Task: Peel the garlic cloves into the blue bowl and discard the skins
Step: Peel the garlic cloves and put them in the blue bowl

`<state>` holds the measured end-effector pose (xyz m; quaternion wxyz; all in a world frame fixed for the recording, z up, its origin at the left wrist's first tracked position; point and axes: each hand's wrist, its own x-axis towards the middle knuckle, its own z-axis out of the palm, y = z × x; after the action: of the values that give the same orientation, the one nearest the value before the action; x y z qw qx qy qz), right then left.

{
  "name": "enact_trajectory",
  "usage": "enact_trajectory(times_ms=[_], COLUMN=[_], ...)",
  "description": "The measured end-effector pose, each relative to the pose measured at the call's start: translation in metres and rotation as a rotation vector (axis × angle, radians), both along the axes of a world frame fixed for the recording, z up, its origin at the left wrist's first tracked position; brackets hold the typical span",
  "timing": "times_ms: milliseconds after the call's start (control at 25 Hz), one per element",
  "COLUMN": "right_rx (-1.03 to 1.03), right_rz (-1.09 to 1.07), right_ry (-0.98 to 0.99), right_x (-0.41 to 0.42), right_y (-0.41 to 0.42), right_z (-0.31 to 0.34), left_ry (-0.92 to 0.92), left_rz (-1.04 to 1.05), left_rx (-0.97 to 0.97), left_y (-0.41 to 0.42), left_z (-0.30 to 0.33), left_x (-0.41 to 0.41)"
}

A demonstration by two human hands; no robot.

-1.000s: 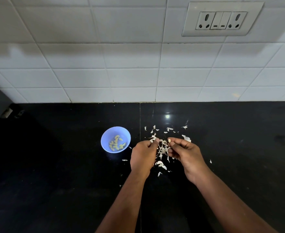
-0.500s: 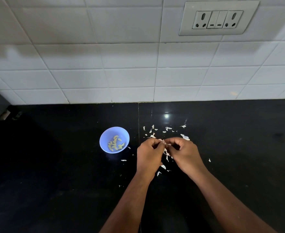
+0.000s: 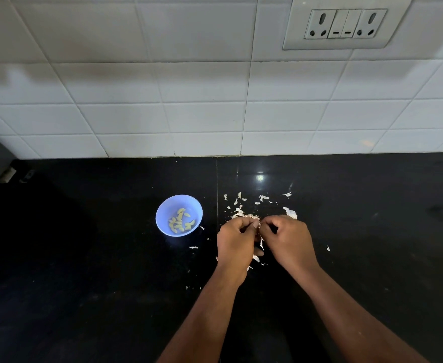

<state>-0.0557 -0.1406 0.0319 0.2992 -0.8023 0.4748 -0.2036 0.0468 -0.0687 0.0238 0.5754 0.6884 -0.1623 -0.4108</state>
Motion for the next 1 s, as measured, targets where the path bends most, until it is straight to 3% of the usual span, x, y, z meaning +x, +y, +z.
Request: enact_trajectory(times_ms=[120, 240, 400, 520, 600, 1000], right_rx=[0.223, 0.292, 0.178, 0.102, 0.037, -0.252], right_rz=[-0.064, -0.153, -0.188, 0.033, 0.111, 0.12], right_ry=[-0.194, -0.296, -0.105, -0.235, -0.22, 0.049], right_x=[0.0, 0.001, 0.0, 0.002, 0.005, 0.01], right_y=[-0.001, -0.008, -0.016, -0.009, -0.006, -0.007], right_z=[0.006, 0.011, 0.012, 0.011, 0.009, 0.016], left_ry=[0.151, 0.232, 0.264, 0.281, 0.283, 0.2], left_rz=[0.068, 0.138, 0.18, 0.197, 0.183, 0.131], left_rx=[-0.081, -0.123, -0.134, -0.144, -0.148, -0.123], left_y=[0.0, -0.002, -0.003, -0.005, -0.006, -0.005], left_z=[-0.001, 0.0, -0.001, -0.001, -0.001, 0.001], left_x=[0.0, 0.004, 0.008, 0.008, 0.009, 0.011])
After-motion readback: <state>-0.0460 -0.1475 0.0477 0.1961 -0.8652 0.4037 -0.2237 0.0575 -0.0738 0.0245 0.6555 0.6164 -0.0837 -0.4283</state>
